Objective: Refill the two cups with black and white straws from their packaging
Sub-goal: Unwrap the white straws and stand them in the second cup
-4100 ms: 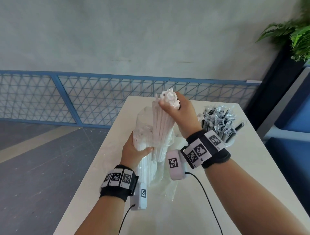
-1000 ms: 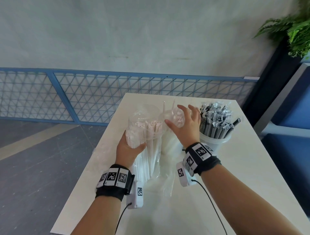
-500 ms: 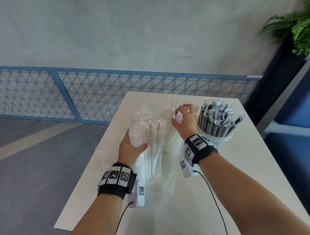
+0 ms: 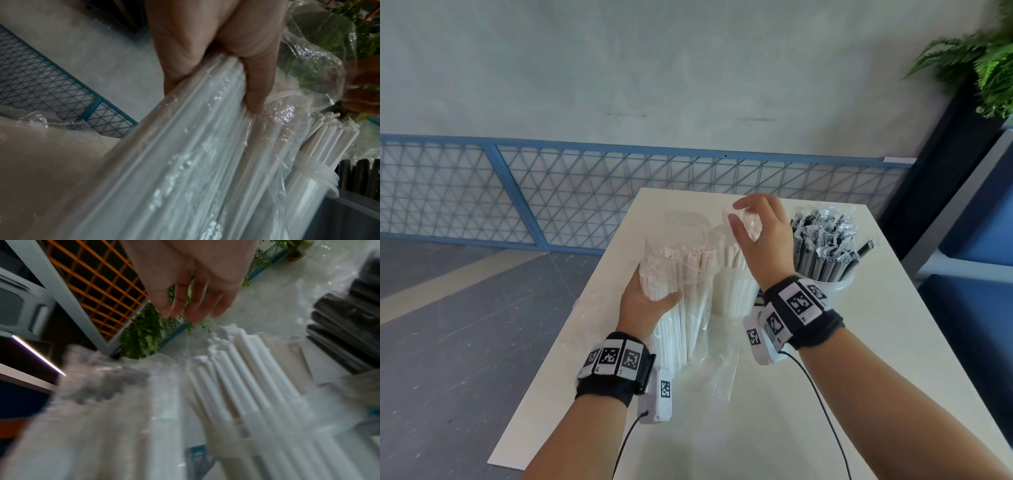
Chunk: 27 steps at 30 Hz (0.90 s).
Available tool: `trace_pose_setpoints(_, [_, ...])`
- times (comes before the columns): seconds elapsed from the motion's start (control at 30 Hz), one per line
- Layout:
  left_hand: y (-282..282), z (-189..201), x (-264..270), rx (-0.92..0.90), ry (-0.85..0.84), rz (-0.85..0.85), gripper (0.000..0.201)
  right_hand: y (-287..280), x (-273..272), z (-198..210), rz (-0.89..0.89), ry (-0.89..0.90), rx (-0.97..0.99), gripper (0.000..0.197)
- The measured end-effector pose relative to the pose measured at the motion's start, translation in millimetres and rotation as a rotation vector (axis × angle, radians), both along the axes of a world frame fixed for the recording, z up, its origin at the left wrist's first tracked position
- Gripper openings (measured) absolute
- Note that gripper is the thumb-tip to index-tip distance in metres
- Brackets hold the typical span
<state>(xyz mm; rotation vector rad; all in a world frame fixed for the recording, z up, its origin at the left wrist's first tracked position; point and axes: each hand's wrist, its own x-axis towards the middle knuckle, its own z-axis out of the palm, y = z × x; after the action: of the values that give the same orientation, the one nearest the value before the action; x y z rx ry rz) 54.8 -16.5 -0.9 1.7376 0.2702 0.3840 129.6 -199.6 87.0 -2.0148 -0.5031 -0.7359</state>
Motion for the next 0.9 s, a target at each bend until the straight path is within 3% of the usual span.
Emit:
trace_pose_setpoints(0.07, [0, 1, -1, 0.001, 0.000, 0.004, 0.066, 4, -13, -1, 0.149, 0.080, -0.044, 0.010])
trace_pose_setpoints(0.13, [-1, 3, -2, 0.005, 0.007, -0.005, 0.066, 8, -20, -8, 0.214, 0.220, -0.188, 0.016])
trace_pose_setpoints(0.47, [-3, 7, -5, 0.030, 0.020, -0.099, 0.055, 17, -16, -14, 0.197, 0.532, -0.300, 0.069])
trace_pose_setpoints(0.57, [-4, 6, -6, 0.019, 0.021, -0.102, 0.057, 18, -14, -18, 0.169, 0.582, -0.331, 0.068])
trace_pose_setpoints(0.9, [3, 7, -5, -0.027, 0.039, -0.111, 0.068, 23, -21, -35, 0.373, 0.671, -0.228, 0.064])
